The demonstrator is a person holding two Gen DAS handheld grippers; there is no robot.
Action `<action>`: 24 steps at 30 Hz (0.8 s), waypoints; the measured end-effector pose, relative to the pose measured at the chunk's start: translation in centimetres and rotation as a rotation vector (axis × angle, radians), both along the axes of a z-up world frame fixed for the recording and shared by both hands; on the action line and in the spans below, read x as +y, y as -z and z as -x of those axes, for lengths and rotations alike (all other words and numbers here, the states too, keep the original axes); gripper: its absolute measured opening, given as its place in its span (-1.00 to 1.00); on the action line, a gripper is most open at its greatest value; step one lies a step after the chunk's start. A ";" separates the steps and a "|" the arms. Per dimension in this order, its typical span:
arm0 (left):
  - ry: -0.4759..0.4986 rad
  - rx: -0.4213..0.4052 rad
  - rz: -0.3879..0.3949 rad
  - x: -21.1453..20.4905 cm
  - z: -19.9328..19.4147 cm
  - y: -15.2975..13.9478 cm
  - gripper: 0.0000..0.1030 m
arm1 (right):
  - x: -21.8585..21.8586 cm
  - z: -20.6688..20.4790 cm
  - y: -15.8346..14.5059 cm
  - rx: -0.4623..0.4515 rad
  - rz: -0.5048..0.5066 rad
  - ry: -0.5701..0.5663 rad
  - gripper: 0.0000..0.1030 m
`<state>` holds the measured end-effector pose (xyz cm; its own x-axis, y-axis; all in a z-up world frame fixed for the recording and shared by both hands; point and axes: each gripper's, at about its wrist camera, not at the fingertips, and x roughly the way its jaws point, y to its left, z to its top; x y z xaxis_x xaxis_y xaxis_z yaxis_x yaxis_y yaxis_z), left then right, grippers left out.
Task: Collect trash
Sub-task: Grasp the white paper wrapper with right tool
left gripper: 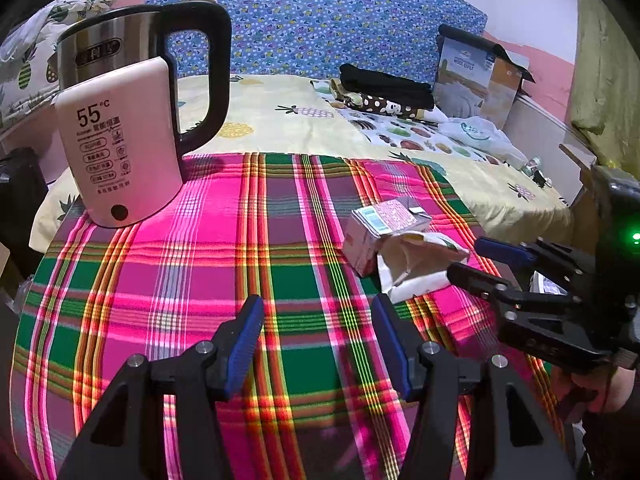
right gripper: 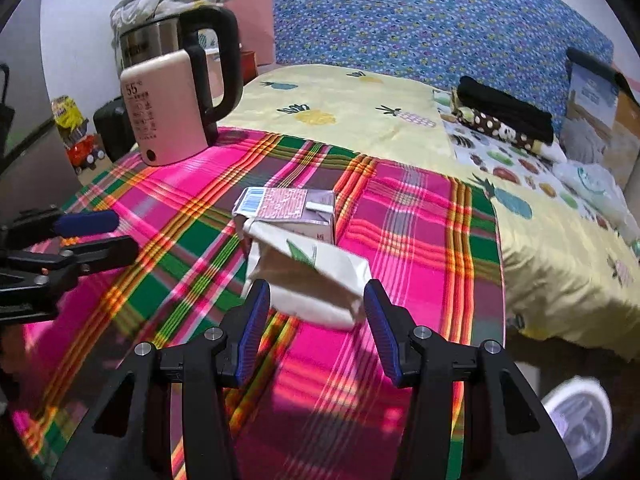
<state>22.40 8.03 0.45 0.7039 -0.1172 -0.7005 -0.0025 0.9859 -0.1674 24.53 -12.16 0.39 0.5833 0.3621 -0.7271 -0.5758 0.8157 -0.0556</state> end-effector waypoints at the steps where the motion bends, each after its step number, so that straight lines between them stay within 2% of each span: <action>1: 0.004 -0.001 0.001 0.1 -0.2 0.0 0.13 | 0.1 -0.2 0.0 -0.005 0.007 -0.005 -0.02; 5: 0.009 0.003 0.003 0.3 -1.1 0.1 0.13 | 0.7 -0.7 0.3 -0.023 0.043 -0.028 -0.06; 6: 0.010 0.004 0.004 0.4 -1.3 0.1 0.13 | 0.9 -0.7 0.4 -0.025 0.056 -0.040 -0.16; 7: 0.013 0.005 0.008 0.5 -1.5 0.2 0.13 | 1.0 -0.7 0.4 -0.025 0.066 -0.047 -0.43; 10: 0.023 0.005 0.015 0.5 -2.0 0.3 0.13 | 0.9 -0.6 0.2 -0.045 0.093 -0.037 -0.57; 13: 0.038 -0.003 0.017 0.2 -2.6 0.2 0.13 | 0.0 -0.4 -0.3 -0.017 0.059 -0.028 -0.84; 20: 0.086 -0.021 0.014 -0.7 -4.7 0.3 0.13 | -2.0 0.4 -1.3 -0.012 0.026 0.019 -0.85; 24: 0.105 -0.023 0.026 -0.8 -6.4 0.6 0.23 | -3.1 0.3 -1.6 -0.012 0.013 0.060 -0.85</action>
